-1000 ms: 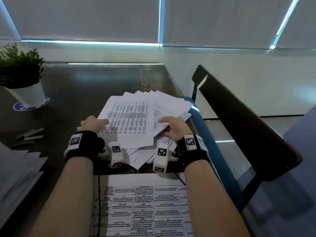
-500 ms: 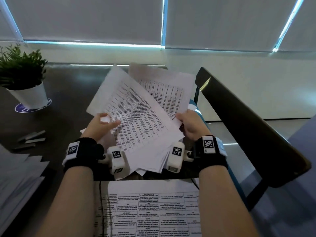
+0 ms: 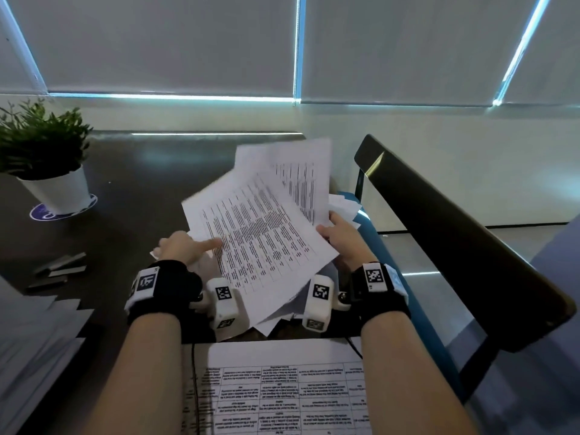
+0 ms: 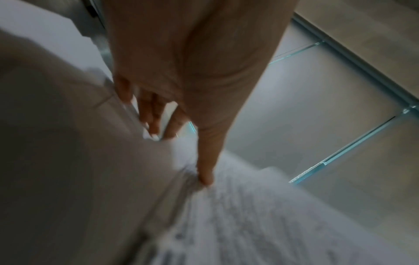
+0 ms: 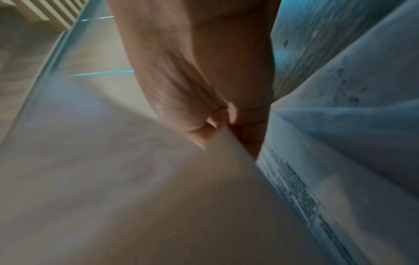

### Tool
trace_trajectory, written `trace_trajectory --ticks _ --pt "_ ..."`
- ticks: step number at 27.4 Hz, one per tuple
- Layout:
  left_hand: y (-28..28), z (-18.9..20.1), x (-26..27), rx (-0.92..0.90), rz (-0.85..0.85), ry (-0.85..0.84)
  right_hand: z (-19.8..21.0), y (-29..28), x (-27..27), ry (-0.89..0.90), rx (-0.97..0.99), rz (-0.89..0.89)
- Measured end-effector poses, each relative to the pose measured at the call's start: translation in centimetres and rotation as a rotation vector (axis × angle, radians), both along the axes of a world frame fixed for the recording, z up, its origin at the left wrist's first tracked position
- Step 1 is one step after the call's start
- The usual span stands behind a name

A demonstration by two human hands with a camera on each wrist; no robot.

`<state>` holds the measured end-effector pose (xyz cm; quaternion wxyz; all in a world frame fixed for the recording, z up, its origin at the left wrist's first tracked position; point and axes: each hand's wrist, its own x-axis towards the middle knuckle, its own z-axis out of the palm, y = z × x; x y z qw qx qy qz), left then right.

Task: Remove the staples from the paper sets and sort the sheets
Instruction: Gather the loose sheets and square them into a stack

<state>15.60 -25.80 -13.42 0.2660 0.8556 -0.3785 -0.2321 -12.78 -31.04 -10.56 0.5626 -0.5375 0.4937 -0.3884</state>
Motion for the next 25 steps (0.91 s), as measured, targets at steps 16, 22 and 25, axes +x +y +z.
trace_trajectory --ticks 16,22,25 --pt "0.8 1.2 -2.7 -0.65 -0.057 0.435 -0.3 -0.4 -1.3 0.032 -0.139 -0.118" --pt "-0.1 1.4 -3.0 -0.827 0.071 0.313 1.3 0.2 -0.6 -0.07 0.042 0.054" --pt "-0.4 1.3 -3.0 -0.892 0.177 0.258 1.9 0.5 -1.1 0.08 0.064 0.288"
